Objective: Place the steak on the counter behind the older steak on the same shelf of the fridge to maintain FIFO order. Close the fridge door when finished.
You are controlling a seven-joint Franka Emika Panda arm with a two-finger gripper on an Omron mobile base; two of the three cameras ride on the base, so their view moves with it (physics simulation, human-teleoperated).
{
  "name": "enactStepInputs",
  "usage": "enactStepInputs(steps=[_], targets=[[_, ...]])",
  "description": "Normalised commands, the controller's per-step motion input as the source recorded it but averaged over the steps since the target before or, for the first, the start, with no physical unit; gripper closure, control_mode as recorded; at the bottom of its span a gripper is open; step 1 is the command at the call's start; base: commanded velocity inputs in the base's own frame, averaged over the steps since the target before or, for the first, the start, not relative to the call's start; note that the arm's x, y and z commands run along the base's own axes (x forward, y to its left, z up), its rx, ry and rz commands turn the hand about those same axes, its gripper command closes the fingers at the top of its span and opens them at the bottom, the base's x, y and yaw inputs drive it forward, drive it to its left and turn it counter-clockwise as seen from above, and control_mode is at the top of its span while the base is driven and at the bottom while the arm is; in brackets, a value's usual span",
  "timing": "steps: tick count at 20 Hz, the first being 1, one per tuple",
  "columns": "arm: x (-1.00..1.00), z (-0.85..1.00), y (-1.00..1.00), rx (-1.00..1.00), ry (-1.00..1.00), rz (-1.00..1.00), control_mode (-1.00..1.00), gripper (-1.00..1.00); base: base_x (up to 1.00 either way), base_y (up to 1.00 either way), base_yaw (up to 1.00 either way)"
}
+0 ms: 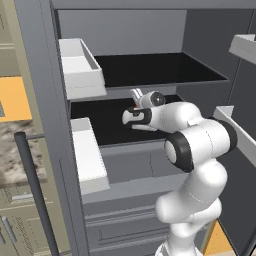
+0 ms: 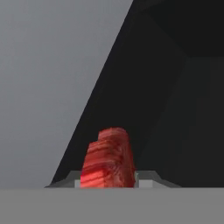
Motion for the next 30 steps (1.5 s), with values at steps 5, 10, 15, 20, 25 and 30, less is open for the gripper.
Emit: enactStepInputs(steps=[5, 10, 15, 20, 25, 30], targets=[[0.00, -0.20, 0.00, 0.00, 0.04, 0.00, -1.00, -1.00, 0.00, 0.00, 0.00], [-0.08, 0.00, 0.00, 0.00, 0.00, -0.01, -1.00, -1.00, 0.00, 0.00, 0.00], [0.02, 0.00, 0.00, 0.00, 0.00, -0.01, -1.00, -1.00, 0.00, 0.00, 0.00], [0.37, -0.07, 0.00, 0.00, -0.02, 0.00, -1.00, -1.00, 0.00, 0.00, 0.00], [0.27, -0.17, 0.00, 0.00, 0.00, 0.00, -1.00, -1.00, 0.00, 0.00, 0.00], [-0.64, -0.06, -0.04, 0.00, -0.03, -0.01, -1.00, -1.00, 0.00, 0.00, 0.00]])
